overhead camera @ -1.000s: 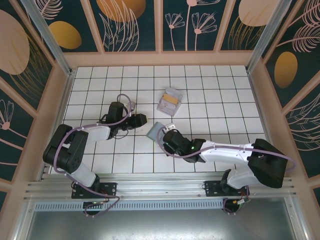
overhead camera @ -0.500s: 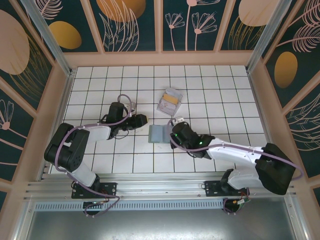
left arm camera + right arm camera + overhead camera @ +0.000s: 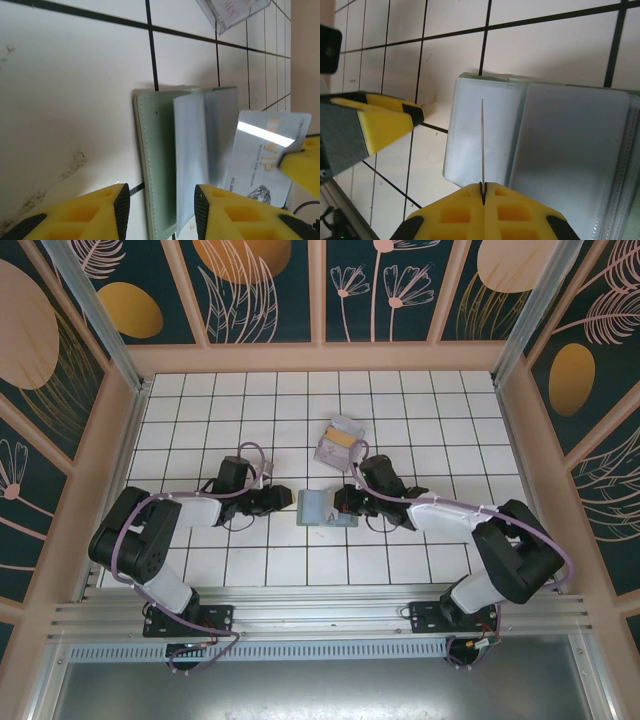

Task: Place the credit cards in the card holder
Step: Insert the credit card into the card slot.

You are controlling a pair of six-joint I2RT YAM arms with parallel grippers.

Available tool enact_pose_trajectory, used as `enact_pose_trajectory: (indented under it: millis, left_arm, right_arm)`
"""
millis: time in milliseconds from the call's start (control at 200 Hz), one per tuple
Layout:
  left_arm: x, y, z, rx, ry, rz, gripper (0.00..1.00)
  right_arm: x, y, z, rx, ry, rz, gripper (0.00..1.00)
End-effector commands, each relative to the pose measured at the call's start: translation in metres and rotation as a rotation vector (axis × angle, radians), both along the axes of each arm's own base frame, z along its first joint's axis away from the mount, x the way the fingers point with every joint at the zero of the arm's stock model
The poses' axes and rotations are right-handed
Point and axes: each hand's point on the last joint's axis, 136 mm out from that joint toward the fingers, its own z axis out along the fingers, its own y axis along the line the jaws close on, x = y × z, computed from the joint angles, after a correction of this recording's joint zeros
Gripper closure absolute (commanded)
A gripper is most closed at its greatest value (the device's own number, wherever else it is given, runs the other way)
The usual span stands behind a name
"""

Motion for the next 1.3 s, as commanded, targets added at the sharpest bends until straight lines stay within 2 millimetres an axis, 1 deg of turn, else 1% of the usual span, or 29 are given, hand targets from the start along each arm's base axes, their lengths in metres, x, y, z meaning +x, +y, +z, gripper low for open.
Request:
enact_pose_trajectory:
  millis: [0, 85, 135, 160, 170, 190, 320, 495, 646, 811, 966, 1166, 1296]
  left_arm:
    - [-0.013, -0.008, -0.01, 0.015, 0.045, -0.067, 0.59]
    - [-0.016, -0.014, -0.016, 0.047, 0.065, -0.095, 0.61]
    - [-0.015, -0.016, -0.017, 0.075, 0.067, -0.1, 0.63]
    - [-0.014, -0.016, -0.018, 0.092, 0.066, -0.098, 0.63]
    - [-0.015, -0.015, -0.025, 0.109, 0.085, -0.098, 0.63]
    - [-0.015, -0.014, -0.029, 0.13, 0.093, -0.095, 0.63]
    - [-0.009, -0.007, -0.033, 0.223, 0.084, -0.054, 0.63]
    - [-0.009, -0.004, -0.047, 0.351, 0.095, -0.049, 0.64]
    - [-0.013, 0.001, -0.058, 0.414, 0.115, -0.041, 0.65]
    - [-0.017, 0.001, -0.062, 0.41, 0.126, -0.043, 0.7]
    - [-0.02, -0.002, -0.066, 0.392, 0.139, -0.051, 0.78]
    - [-0.021, -0.003, -0.067, 0.383, 0.142, -0.052, 0.79]
    - [-0.022, -0.003, -0.066, 0.38, 0.14, -0.053, 0.79]
  right_arm:
    - [-0.004, 0.003, -0.002, 0.08, 0.085, -0.013, 1.0]
    - [-0.006, 0.0, -0.011, 0.068, 0.129, -0.021, 1.0]
    - [-0.006, -0.003, -0.016, 0.062, 0.151, -0.027, 1.0]
    - [-0.006, -0.005, -0.018, 0.055, 0.158, -0.033, 1.0]
    - [-0.006, -0.006, -0.019, 0.052, 0.16, -0.036, 1.0]
    - [-0.005, -0.007, -0.021, 0.046, 0.163, -0.041, 1.0]
    - [-0.004, -0.015, -0.028, 0.041, 0.185, -0.067, 1.0]
    - [-0.005, -0.007, -0.03, 0.086, 0.205, -0.041, 1.0]
    - [-0.002, -0.003, -0.032, 0.094, 0.201, -0.028, 1.0]
    - [-0.001, -0.001, -0.04, 0.09, 0.216, -0.023, 1.0]
    - [0.001, 0.002, -0.042, 0.097, 0.216, -0.011, 1.0]
    - [0.006, 0.001, -0.047, 0.071, 0.212, -0.02, 1.0]
    - [0.015, 0.001, -0.052, 0.045, 0.191, -0.022, 1.0]
